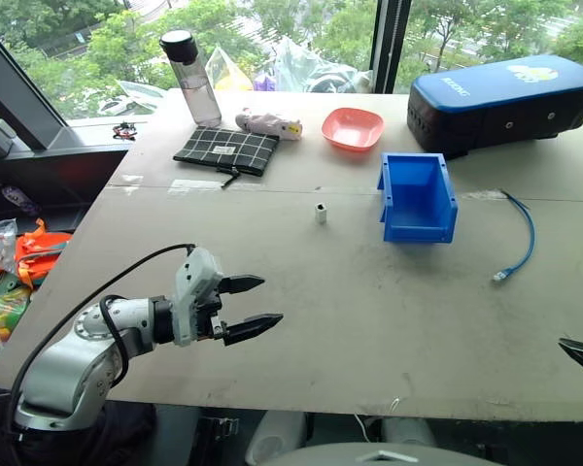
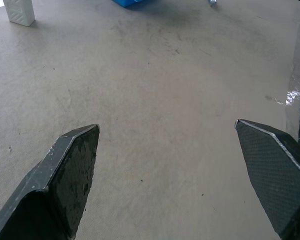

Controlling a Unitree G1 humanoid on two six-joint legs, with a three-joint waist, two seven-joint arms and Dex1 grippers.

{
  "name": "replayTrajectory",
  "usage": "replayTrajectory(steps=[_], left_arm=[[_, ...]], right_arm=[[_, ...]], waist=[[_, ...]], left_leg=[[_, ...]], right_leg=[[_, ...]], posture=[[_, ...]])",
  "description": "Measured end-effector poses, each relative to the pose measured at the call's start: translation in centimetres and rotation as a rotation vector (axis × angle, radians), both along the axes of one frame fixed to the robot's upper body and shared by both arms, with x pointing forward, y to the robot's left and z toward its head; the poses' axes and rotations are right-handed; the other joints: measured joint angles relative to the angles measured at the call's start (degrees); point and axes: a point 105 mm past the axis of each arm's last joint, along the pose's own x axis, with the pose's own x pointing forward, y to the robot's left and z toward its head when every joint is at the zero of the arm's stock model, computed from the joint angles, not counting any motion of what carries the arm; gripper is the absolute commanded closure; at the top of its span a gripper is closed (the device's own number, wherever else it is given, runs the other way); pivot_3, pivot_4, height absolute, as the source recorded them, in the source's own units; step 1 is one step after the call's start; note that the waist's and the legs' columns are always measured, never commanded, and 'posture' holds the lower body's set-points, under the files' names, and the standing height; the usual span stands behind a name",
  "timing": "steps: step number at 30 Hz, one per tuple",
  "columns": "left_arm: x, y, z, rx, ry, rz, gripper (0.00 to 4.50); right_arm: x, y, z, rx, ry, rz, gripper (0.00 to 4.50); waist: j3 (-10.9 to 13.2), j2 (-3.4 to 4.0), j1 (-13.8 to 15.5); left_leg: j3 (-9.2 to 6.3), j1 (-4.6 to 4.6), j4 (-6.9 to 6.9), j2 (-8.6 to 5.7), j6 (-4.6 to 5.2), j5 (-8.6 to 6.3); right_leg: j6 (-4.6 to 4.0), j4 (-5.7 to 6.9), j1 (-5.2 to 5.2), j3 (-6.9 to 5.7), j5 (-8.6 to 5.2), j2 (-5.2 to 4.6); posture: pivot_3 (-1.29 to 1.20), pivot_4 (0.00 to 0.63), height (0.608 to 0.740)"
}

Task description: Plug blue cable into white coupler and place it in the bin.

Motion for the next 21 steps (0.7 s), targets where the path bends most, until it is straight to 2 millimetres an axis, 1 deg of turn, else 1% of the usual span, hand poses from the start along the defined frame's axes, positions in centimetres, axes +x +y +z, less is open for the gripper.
replayTrajectory(steps=[2,3,4,5,6,7,9,10,11,13,16,18,21], left_arm=[[0.0,0.0,0.0,-0.001,-0.001,0.0,0.08],[0.0,0.0,0.0,-0.017,-0.009,0.012,0.08],[0.0,-0.4,-0.2,-0.065,-0.021,0.035,0.08],[0.0,-0.7,-0.1,-0.079,-0.027,0.036,0.08],[0.0,-0.9,-0.1,-0.087,-0.031,0.036,0.08],[0.2,-1.1,0.2,-0.1,-0.046,0.035,0.08],[0.4,-1.6,0.6,-0.107,-0.071,0.017,0.08],[0.5,-2.2,1.2,-0.115,-0.104,-0.003,0.08],[0.6,-3.3,2.0,-0.125,-0.149,-0.047,0.08],[0.7,-4.3,2.4,-0.121,-0.186,-0.085,0.08],[0.6,-6.2,2.9,-0.11,-0.237,-0.162,0.08],[0.5,-6.5,2.8,-0.101,-0.246,-0.177,0.08],[0.5,-7.1,2.9,-0.089,-0.26,-0.203,0.08]], right_arm=[[0.0,0.0,0.0,0.0,-0.002,0.0,0.09],[0.5,-0.1,0.4,-0.005,-0.019,0.001,0.09],[1.8,-0.2,1.1,-0.025,-0.054,-0.005,0.09],[2.4,-0.2,1.6,-0.041,-0.071,-0.006,0.09],[2.6,-0.2,1.7,-0.053,-0.075,-0.003,0.09],[3.5,0.2,2.0,-0.108,-0.066,0.028,0.09],[4.2,0.5,2.1,-0.157,-0.047,0.061,0.09],[5.0,1.0,2.0,-0.225,-0.022,0.101,0.09],[6.1,1.8,2.1,-0.295,-0.007,0.162,0.09],[7.4,2.7,2.2,-0.366,0.016,0.249,0.09],[9.2,2.9,1.7,-0.523,0.085,0.39,0.09],[9.9,2.9,1.3,-0.562,0.117,0.439,0.09],[11.5,3.4,1.4,-0.623,0.146,0.523,0.09]], waist=[[0.0,-0.01,0.0],[0.0,0.02,0.0],[0.0,0.05,-0.3],[0.1,0.0,-0.3],[0.1,-0.03,-0.2],[0.1,-0.07,-0.1],[0.1,-0.06,-0.1],[0.1,-0.1,-0.1],[0.1,-0.1,0.0],[0.1,-0.09,-0.1],[0.1,-0.14,-0.2],[0.1,-0.13,-0.3],[0.2,-0.13,-0.7]], left_leg=[[0.01,0.0,0.0,0.0,0.0,0.0],[0.08,0.02,0.0,0.0,0.01,-0.01],[0.41,0.13,0.0,0.02,0.06,-0.04],[0.48,0.14,0.0,0.05,0.08,-0.04],[0.49,0.15,0.0,0.07,0.07,-0.04],[0.51,0.17,0.01,0.09,0.07,-0.04],[0.58,0.17,0.01,0.09,0.07,-0.04],[0.69,0.19,0.05,0.09,0.07,-0.04],[0.76,0.15,0.06,0.08,0.05,-0.03],[0.82,0.16,0.06,0.08,0.01,0.0],[0.91,0.18,0.06,0.14,-0.05,0.03],[0.94,0.17,0.02,0.16,-0.1,0.06],[1.0,0.16,0.01,0.18,-0.12,0.07]], right_leg=[[0.0,0.0,0.0,0.01,0.0,0.0],[0.0,-0.02,0.0,0.08,0.0,0.0],[-0.05,-0.02,0.01,0.36,0.03,0.01],[-0.06,-0.01,0.01,0.39,0.04,0.02],[-0.07,-0.01,0.01,0.39,0.04,0.04],[-0.06,-0.01,0.02,0.37,0.04,0.07],[-0.06,-0.02,0.02,0.38,0.05,0.08],[0.0,-0.02,0.04,0.38,0.09,0.09],[0.01,-0.04,0.04,0.34,0.11,0.09],[0.01,-0.04,0.04,0.36,0.11,0.09],[0.01,-0.05,0.03,0.36,0.11,0.13],[0.01,-0.08,0.01,0.36,0.11,0.13],[0.01,-0.09,0.0,0.39,0.11,0.14]], posture=[[0.0,0.15,0.736],[0.0,0.15,0.736],[0.0,0.15,0.736],[0.0,0.15,0.736],[0.0,0.15,0.736],[0.0,0.15,0.736],[0.0,0.15,0.736],[0.0,0.15,0.736],[0.0,0.15,0.736],[0.0,0.15,0.736],[0.0,0.15,0.736],[0.0,0.15,0.736],[0.0,0.15,0.736]])
